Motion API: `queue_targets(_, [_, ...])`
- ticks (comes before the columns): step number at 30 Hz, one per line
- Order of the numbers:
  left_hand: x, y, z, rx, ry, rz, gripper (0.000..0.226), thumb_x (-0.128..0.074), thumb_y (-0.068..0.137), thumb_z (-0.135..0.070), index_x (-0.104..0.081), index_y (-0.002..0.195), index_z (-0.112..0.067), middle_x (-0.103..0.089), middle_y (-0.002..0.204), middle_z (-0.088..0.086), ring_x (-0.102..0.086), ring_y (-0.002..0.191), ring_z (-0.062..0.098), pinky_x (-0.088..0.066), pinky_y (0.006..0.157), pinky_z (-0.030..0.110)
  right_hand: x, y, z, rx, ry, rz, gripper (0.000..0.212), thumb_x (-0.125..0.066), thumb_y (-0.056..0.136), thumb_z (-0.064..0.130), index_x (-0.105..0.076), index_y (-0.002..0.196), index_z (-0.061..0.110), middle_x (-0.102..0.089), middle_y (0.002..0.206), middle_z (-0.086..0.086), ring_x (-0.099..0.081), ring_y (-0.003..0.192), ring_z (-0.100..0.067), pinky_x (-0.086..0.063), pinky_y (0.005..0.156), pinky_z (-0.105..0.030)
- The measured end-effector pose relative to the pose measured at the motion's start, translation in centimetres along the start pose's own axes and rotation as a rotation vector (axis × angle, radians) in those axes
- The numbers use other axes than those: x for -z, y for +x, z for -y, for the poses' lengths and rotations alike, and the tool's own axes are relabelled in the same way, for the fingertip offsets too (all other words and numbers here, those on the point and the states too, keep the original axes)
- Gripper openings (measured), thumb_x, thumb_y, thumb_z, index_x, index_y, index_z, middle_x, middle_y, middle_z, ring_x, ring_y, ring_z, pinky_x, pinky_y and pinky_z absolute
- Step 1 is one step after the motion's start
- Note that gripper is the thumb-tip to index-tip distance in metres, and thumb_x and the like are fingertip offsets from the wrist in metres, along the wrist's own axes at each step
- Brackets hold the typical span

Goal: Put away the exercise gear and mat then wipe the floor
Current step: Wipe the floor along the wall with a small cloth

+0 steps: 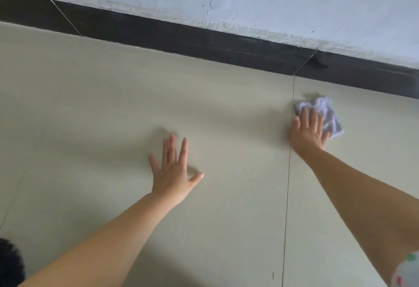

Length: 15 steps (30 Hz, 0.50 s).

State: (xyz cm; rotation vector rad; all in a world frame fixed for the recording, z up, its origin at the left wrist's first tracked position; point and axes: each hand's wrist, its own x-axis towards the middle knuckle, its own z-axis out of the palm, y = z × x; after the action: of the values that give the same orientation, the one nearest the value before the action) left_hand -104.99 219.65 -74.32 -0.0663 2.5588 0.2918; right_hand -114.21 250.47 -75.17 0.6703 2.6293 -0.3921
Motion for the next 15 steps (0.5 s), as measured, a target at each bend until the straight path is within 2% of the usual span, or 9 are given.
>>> queue_targets(2, [-0.1,0.7,-1.9,-0.060,-0.007,0.003,0.099,-0.042,0.086,-0.066,0.022,0.148,-0.021,0.033,0.153,0.005,0.030,0.141,0.021,0.007,0.112,0.059,0.6,1.3,0.0,-0.203,0.111,-0.023,0.055,-0.012,0.101,0.041,-0.002,0.153,0.026,0.009,0.161,-0.002,0.013,0.147,-0.022,0.011,0.115,-0.051])
queue_targets(4, [-0.6,1.0,-3.5,-0.080,0.010,0.044,0.104,-0.043,0.084,-0.068,0.022,0.148,-0.018,0.033,0.153,0.006,0.030,0.141,0.022,0.009,0.111,0.060,0.0,1.4,3.2,-0.228,0.112,-0.033,0.060,-0.012,0.098,0.043,-0.008,0.152,0.018,0.001,0.160,-0.010,0.005,0.146,-0.032,0.003,0.114,-0.060])
queue_targets(6, [-1.2,1.4,-3.9,-0.060,0.036,0.067,0.110,-0.044,0.080,-0.072,0.025,0.146,-0.017,0.034,0.152,0.006,0.031,0.141,0.021,0.012,0.109,0.060,-1.9,0.0,8.3,0.015,0.035,-0.016,0.060,-0.013,0.098,0.042,-0.008,0.152,0.015,0.000,0.160,-0.011,0.002,0.146,-0.033,0.002,0.114,-0.061])
queue_targets(9, [-1.4,1.7,-3.1,-0.056,0.038,0.095,0.114,-0.045,0.077,-0.074,0.029,0.144,-0.019,0.037,0.150,0.003,0.037,0.136,0.013,0.017,0.110,0.056,-5.6,-4.0,16.8,0.598,-0.159,0.152,0.056,-0.012,0.101,0.045,0.005,0.152,0.027,0.017,0.158,0.002,0.018,0.145,-0.020,0.015,0.113,-0.049])
queue_targets(10, [-1.3,1.8,-2.8,-0.068,0.048,0.115,0.114,-0.045,0.078,-0.074,0.031,0.143,-0.020,0.040,0.149,0.002,0.039,0.132,0.010,0.017,0.110,0.055,-6.0,-4.5,18.7,0.709,-0.208,0.199,0.055,-0.011,0.101,0.046,0.005,0.152,0.029,0.017,0.158,0.003,0.019,0.145,-0.018,0.016,0.113,-0.049])
queue_targets(12, [-1.1,2.0,-2.4,-0.090,0.068,0.133,0.114,-0.044,0.077,-0.075,0.035,0.139,-0.022,0.046,0.142,-0.003,0.042,0.128,0.008,0.018,0.110,0.054,-5.5,-2.8,19.5,0.789,-0.284,0.228,0.054,-0.009,0.102,0.045,0.004,0.152,0.030,0.016,0.159,0.004,0.018,0.145,-0.017,0.012,0.115,-0.049])
queue_targets(15, [-1.1,2.0,-2.2,-0.103,0.065,0.130,0.113,-0.046,0.077,-0.074,0.041,0.130,-0.026,0.050,0.134,-0.007,0.043,0.127,0.007,0.019,0.110,0.053,-3.0,1.1,14.6,0.677,-0.239,0.143,0.054,-0.006,0.102,0.044,0.007,0.151,0.030,0.016,0.159,0.002,0.019,0.145,-0.018,0.010,0.117,-0.048])
